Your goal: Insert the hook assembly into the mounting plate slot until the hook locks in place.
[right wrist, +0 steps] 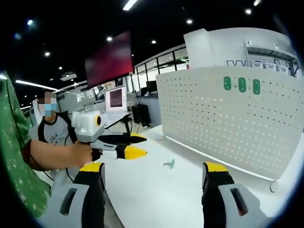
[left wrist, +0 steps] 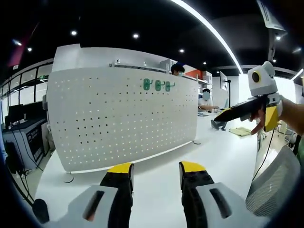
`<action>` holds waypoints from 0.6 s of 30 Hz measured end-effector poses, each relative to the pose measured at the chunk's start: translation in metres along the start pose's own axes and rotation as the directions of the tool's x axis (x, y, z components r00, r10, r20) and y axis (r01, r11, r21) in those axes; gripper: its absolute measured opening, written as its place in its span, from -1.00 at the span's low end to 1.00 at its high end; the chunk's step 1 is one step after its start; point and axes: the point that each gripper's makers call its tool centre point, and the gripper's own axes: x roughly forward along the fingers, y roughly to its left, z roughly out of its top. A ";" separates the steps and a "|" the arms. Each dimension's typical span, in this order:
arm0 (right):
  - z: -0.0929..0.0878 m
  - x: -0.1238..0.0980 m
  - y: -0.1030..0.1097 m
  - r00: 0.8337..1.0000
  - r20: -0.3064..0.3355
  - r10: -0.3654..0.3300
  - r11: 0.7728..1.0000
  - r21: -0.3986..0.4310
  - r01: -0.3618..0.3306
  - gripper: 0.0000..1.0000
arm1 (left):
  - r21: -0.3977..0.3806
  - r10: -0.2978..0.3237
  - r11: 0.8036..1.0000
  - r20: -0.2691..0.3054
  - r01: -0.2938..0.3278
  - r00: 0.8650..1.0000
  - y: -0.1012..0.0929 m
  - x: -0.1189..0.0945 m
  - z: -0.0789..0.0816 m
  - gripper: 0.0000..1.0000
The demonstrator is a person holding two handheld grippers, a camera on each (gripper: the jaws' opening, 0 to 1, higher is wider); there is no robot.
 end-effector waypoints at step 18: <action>-0.024 0.045 -0.031 0.996 -0.079 -0.045 0.999 -0.032 0.042 0.22 | 0.028 -0.027 0.999 0.024 0.027 0.999 0.005 -0.009 0.009 -0.21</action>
